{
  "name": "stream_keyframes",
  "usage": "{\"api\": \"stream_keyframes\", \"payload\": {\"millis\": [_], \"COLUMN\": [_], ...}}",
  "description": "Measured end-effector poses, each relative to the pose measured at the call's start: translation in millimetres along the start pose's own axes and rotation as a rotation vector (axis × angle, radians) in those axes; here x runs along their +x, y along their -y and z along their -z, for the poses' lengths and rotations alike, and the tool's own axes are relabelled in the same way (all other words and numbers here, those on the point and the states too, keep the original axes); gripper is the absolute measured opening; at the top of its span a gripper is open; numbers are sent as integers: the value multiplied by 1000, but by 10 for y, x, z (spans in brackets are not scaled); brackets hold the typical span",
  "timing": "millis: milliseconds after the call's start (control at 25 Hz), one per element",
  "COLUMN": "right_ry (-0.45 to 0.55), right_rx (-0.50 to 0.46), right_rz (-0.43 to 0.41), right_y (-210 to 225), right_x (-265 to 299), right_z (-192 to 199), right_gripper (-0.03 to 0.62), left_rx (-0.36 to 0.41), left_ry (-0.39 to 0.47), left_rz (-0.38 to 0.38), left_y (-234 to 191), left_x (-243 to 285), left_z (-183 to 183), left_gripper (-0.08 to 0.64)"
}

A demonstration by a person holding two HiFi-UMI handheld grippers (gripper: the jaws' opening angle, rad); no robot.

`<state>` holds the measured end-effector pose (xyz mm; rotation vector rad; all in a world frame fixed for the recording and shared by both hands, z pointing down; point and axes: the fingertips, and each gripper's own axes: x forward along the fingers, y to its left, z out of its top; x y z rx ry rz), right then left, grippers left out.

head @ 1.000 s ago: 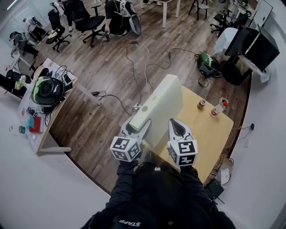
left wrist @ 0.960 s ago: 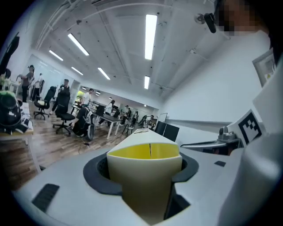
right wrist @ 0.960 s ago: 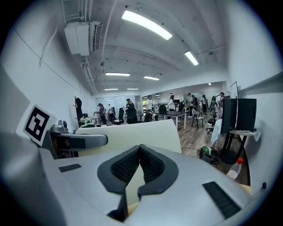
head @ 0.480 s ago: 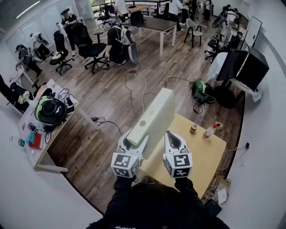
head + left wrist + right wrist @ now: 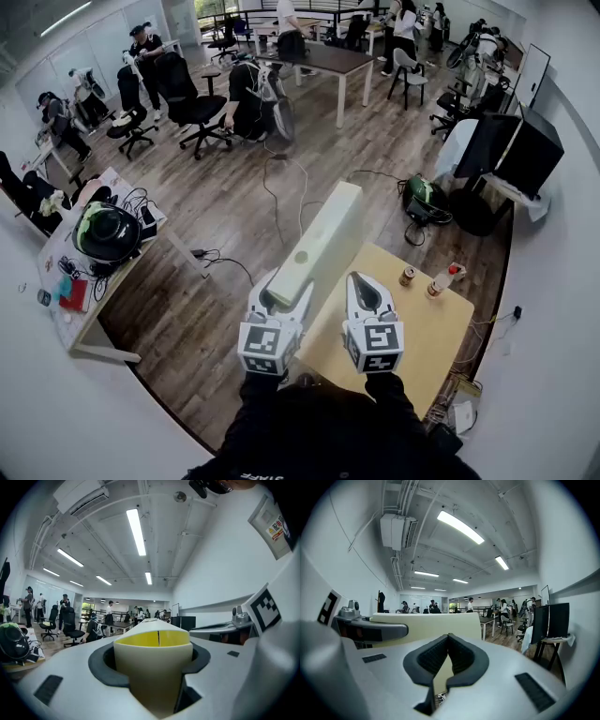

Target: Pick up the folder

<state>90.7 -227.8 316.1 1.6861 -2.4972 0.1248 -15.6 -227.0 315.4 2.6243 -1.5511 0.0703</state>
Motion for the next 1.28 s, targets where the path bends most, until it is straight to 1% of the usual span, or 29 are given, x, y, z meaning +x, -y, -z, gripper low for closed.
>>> {"api": "stream_keyframes", "payload": {"millis": [480, 880, 1280], "right_ry": [15, 0, -12], "right_rx": [2, 9, 4], "right_rz": [38, 33, 27], "right_y": [159, 170, 176], "right_x": [-41, -5, 117], "right_z": [-44, 34, 75], "right_gripper": [21, 21, 21], "left_rx": [16, 21, 25], "left_ry": [14, 2, -11], "left_rz": [-12, -14, -22], "left_y": [58, 72, -19], "left_x": [61, 106, 198], "left_z": [-74, -28, 3], "left_gripper": [291, 291, 291]}}
